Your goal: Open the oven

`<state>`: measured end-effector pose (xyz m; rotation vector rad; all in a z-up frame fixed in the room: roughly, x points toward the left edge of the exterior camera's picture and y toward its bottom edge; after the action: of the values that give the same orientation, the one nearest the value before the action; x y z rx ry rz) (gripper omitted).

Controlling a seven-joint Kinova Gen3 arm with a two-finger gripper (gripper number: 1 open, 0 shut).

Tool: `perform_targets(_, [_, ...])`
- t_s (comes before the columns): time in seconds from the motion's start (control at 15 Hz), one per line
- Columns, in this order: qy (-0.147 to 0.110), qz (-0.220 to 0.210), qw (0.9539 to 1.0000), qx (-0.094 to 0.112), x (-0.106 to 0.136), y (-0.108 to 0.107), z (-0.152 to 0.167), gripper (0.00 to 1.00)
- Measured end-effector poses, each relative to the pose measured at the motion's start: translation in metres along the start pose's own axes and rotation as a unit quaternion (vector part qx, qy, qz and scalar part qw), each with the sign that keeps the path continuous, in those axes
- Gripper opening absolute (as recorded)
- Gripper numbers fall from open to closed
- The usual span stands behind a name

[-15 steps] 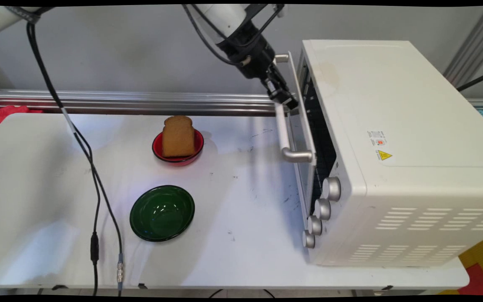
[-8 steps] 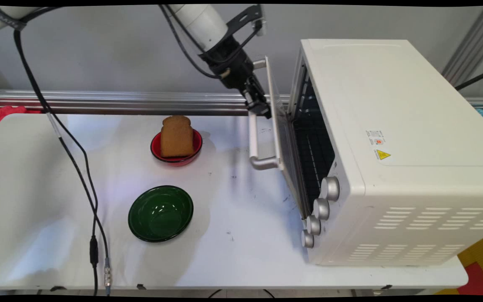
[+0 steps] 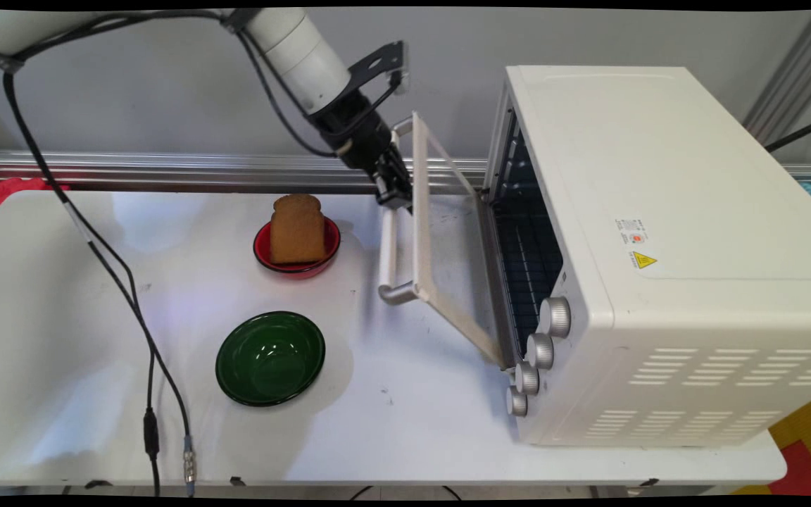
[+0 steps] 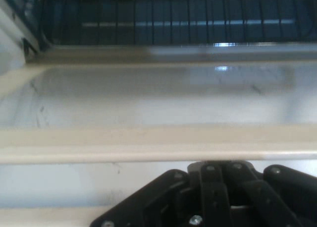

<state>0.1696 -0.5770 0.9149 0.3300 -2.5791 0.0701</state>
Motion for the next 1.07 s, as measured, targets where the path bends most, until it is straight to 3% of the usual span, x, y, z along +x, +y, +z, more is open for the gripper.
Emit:
perform_targets(0.4, [0.002,0.000,1.0000,-0.006,-0.035,-0.001,0.012,0.00])
perform_targets(1.07, [0.035,0.000,0.9992,-0.021,-0.089,0.000,0.037,0.00])
